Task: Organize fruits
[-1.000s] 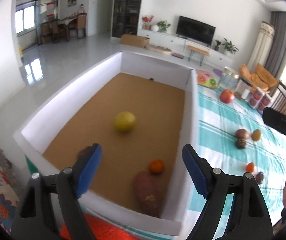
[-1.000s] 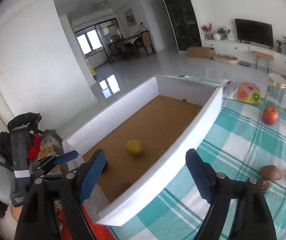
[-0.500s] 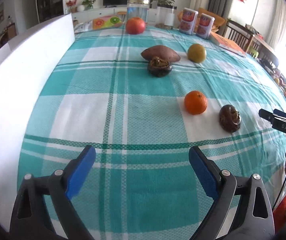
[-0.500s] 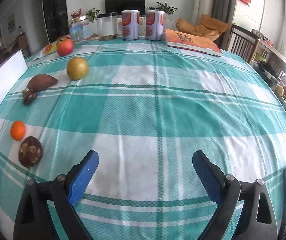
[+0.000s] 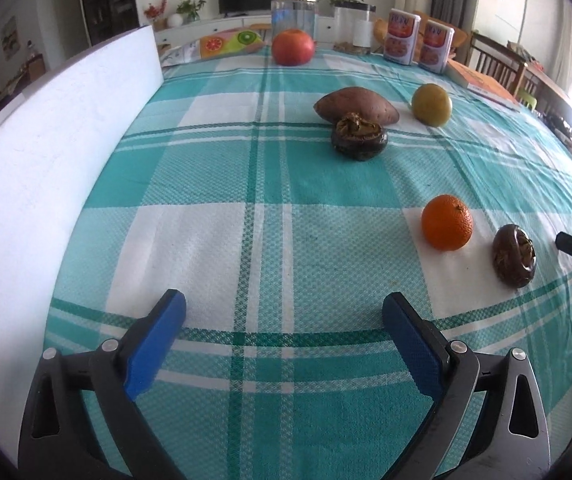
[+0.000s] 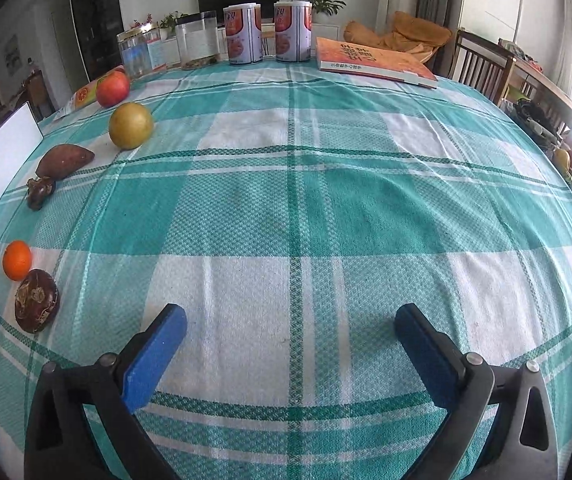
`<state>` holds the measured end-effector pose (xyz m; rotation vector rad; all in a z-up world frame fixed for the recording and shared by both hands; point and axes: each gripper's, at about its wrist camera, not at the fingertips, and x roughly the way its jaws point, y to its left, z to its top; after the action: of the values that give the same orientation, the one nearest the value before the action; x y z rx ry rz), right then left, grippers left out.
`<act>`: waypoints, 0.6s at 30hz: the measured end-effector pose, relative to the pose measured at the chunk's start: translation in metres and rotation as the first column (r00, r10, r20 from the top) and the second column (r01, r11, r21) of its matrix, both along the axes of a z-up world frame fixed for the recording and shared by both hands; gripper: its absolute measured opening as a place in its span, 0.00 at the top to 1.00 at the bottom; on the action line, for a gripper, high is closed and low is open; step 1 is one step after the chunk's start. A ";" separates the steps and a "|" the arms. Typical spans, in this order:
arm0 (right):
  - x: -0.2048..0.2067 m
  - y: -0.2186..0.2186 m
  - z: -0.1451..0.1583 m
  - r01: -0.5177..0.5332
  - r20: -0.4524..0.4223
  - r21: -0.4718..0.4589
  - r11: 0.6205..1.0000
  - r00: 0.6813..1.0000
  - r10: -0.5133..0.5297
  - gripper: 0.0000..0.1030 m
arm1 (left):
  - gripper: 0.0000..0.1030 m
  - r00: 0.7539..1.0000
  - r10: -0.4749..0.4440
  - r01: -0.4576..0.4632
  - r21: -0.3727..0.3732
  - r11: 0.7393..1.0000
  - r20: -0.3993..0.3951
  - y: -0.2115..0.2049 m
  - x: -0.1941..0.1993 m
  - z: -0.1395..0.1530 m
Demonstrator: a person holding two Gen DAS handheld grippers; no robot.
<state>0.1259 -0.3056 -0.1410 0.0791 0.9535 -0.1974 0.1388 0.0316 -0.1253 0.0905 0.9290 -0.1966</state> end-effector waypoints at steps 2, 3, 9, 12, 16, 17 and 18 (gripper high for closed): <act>0.000 0.000 0.000 0.000 0.000 0.000 1.000 1.000 0.000 0.00 | 0.01 1.000 -0.004 0.004 0.003 1.000 -0.003 -0.001 0.001 -0.001; 0.000 0.000 0.000 0.000 0.000 0.000 1.000 1.000 0.000 0.00 | 0.01 1.000 -0.005 0.005 0.004 1.000 -0.003 -0.001 0.002 -0.001; 0.000 0.000 0.000 0.000 0.000 0.000 1.000 1.000 0.000 0.00 | 0.01 1.000 -0.004 0.004 0.004 1.000 -0.003 -0.001 0.002 -0.001; 0.000 0.000 0.000 0.000 0.000 0.000 1.000 1.000 0.000 0.00 | 0.01 1.000 -0.004 0.004 0.004 1.000 -0.003 -0.001 0.002 -0.001; 0.000 0.000 0.001 0.000 0.000 0.001 1.000 1.000 0.000 0.00 | 0.01 1.000 -0.004 0.004 0.004 1.000 -0.003 -0.001 0.002 -0.001; 0.000 0.000 0.000 0.000 0.000 0.001 1.000 1.000 0.000 0.00 | 0.01 1.000 -0.004 0.004 0.004 1.000 -0.003 -0.001 0.002 -0.001; 0.000 0.000 0.000 0.000 0.000 0.001 1.000 1.000 0.000 0.00 | 0.01 1.000 -0.004 0.004 0.004 1.000 -0.003 -0.001 0.002 -0.001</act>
<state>0.1262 -0.3055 -0.1406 0.0796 0.9535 -0.1967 0.1404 0.0307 -0.1260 0.0958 0.9320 -0.1985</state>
